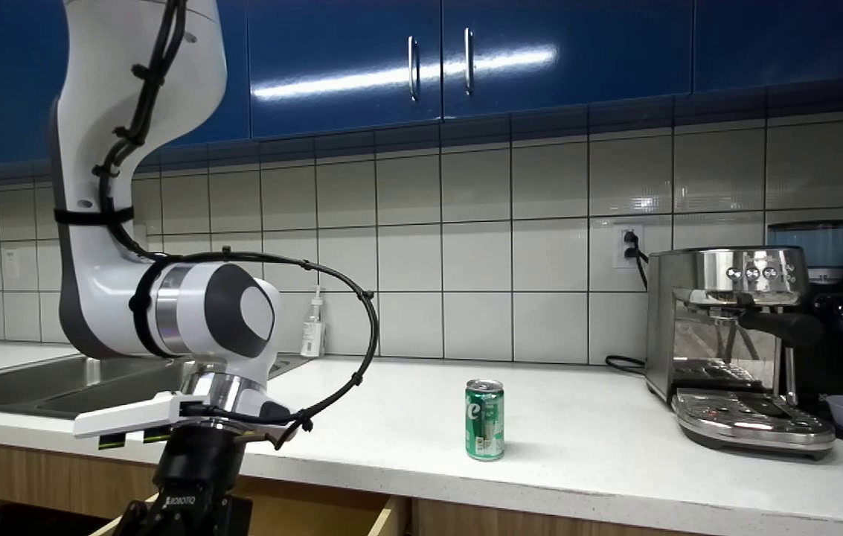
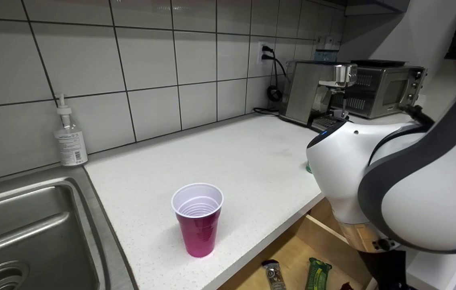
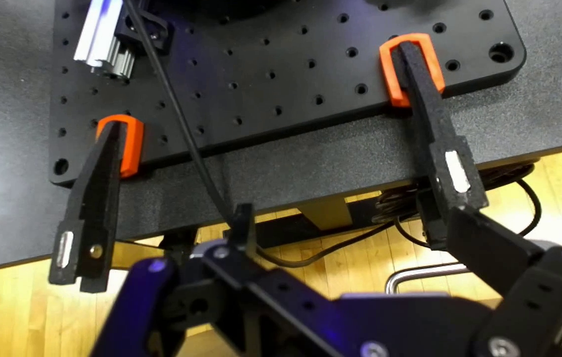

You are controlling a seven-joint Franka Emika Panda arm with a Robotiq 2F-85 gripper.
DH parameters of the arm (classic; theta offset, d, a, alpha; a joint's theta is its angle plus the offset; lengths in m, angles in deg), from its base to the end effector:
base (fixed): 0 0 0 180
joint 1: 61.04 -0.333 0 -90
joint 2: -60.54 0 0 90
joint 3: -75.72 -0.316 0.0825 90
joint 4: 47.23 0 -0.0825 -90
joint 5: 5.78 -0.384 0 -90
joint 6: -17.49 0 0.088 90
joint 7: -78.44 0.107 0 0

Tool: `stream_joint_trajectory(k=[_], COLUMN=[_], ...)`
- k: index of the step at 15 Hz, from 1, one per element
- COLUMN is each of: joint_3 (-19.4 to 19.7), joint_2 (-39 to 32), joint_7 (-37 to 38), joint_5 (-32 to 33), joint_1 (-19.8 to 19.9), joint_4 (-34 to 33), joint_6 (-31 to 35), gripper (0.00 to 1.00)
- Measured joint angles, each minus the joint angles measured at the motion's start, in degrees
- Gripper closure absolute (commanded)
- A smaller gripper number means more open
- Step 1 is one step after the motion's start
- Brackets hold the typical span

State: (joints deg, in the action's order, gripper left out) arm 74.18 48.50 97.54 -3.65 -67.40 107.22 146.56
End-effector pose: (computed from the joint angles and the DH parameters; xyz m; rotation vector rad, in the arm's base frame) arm 0.3184 0.0441 0.1323 2.8208 -0.2275 -0.9266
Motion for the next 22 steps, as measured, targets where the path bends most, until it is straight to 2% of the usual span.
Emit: stream_joint_trajectory(k=[7, 22], joint_3=[0.0, 1.4], joint_2=[-6.1, -7.0], joint_7=[-0.3, -1.2], joint_5=[-0.4, -2.3], joint_1=[0.0, 0.1], joint_4=[-0.6, -2.9], joint_6=[10.2, 16.0], gripper=[0.00, 0.00])
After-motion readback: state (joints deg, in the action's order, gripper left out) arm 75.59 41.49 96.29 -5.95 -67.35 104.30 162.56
